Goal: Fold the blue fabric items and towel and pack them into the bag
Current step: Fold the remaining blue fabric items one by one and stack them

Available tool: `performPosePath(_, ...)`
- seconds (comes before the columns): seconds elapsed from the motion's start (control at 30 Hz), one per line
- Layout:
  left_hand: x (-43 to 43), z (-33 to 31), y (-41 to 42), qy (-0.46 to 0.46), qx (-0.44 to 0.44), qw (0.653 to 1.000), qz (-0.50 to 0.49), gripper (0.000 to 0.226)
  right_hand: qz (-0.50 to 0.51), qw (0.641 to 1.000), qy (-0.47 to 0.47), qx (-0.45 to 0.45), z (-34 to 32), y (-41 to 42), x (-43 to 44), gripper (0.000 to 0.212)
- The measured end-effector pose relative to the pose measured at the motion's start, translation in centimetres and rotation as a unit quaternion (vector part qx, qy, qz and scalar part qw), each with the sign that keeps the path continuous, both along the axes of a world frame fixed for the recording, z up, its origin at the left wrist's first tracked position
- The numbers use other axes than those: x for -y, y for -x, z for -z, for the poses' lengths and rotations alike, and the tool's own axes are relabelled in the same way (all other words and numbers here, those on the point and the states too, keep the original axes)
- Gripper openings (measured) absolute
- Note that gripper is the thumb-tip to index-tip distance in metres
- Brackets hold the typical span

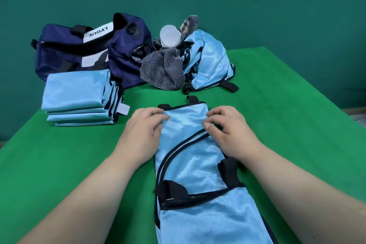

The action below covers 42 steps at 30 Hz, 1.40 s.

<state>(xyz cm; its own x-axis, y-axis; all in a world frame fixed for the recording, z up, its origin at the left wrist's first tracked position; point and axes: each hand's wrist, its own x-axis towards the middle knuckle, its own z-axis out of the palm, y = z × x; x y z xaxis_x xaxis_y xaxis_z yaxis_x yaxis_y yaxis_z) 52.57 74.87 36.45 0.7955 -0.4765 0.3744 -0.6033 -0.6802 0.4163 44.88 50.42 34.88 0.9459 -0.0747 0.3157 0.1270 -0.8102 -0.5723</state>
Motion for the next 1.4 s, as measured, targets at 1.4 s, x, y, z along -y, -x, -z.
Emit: performPosePath(1.4,-0.6,-1.4,-3.8,0.047,0.025,0.995,0.080,0.034,-0.006,0.999,0.046,0.009,0.9,-0.4,-0.2,0.033)
